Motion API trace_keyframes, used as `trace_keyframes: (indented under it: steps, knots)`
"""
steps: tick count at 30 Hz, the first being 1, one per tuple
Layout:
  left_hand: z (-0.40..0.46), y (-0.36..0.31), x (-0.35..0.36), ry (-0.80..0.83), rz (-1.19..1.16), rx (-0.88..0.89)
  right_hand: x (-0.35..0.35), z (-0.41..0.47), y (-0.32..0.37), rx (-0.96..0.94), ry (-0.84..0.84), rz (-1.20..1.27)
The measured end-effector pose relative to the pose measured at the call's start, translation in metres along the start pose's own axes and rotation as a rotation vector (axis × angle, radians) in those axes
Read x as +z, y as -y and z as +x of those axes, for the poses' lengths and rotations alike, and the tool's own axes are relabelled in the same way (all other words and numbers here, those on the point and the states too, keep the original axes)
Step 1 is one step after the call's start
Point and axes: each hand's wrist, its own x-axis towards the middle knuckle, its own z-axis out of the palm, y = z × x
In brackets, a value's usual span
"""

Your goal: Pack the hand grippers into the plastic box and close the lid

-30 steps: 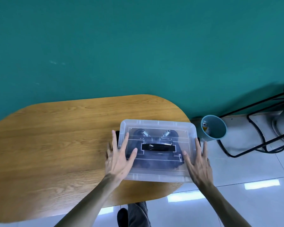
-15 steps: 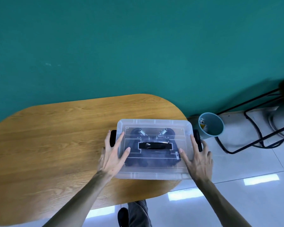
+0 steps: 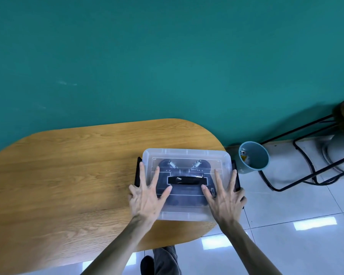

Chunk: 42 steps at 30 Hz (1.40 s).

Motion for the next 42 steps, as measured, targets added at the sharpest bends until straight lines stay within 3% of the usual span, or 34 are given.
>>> trace_keyframes:
  steps: [30, 39, 42]
  knots:
    - [-0.003, -0.016, 0.002, 0.013, 0.066, -0.009, 0.015, -0.004, 0.006, -0.055, -0.099, -0.001]
    - [-0.002, -0.009, -0.012, 0.111, 0.046, 0.024, 0.005, -0.005, 0.007, -0.043, -0.028, 0.001]
    - [0.005, -0.015, -0.030, 0.124, 0.040, 0.040, -0.015, -0.004, 0.017, -0.130, -0.058, 0.025]
